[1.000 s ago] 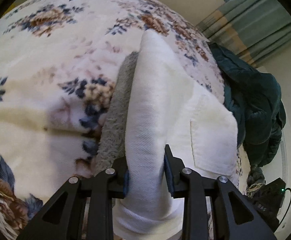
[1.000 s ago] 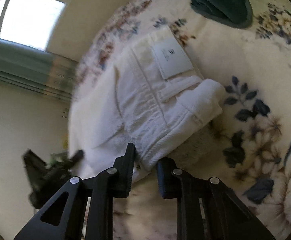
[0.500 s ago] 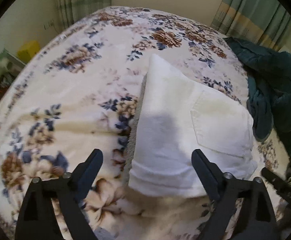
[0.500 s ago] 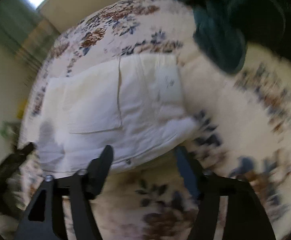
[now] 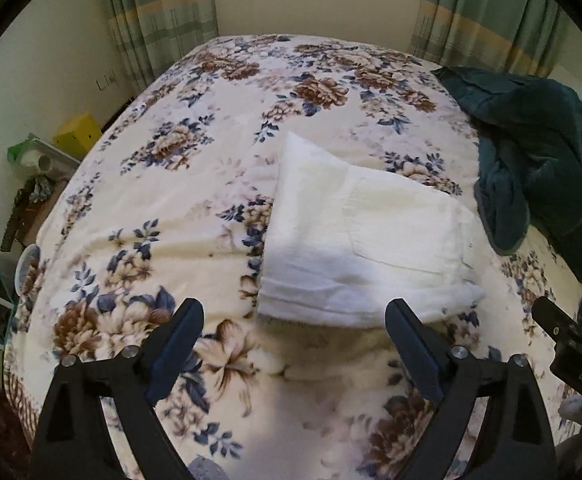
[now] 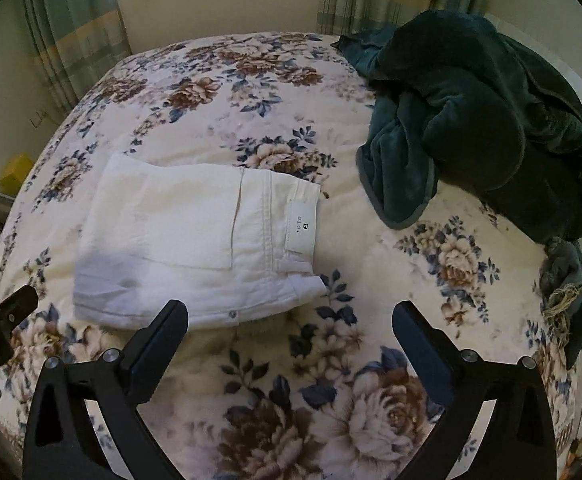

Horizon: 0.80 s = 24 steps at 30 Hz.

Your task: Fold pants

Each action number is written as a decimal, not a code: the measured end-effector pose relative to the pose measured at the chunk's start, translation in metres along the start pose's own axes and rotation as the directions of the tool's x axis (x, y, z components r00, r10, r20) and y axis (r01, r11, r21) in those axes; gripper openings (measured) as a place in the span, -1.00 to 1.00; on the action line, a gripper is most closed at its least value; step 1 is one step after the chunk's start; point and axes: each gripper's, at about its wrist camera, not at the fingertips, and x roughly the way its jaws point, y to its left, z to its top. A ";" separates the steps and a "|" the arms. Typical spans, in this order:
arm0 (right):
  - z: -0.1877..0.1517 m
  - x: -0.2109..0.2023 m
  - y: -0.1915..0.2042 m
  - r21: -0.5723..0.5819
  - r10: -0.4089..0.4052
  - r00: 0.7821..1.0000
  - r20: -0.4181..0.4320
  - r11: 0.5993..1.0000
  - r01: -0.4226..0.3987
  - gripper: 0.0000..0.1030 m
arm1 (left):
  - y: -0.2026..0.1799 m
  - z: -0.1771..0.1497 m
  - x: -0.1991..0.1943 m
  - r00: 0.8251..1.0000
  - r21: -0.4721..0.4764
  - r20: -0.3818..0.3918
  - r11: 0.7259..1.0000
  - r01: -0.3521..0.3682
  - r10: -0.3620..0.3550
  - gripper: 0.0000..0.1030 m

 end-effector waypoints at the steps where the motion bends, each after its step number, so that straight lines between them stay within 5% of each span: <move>1: -0.002 -0.008 -0.001 -0.002 0.001 1.000 0.006 1.000 -0.001 1.00 | -0.001 -0.001 -0.009 1.000 -0.001 0.007 1.000 -0.002 0.002 0.81; 9: -0.021 -0.117 -0.030 -0.016 0.028 0.997 0.071 1.000 -0.027 1.00 | -0.011 -0.019 -0.110 0.996 -0.024 0.087 1.000 0.003 -0.001 0.81; 24: -0.092 -0.381 -0.089 -0.061 0.104 0.968 0.227 0.994 -0.092 1.00 | -0.034 -0.099 -0.333 0.974 -0.018 0.228 1.000 -0.003 0.007 0.81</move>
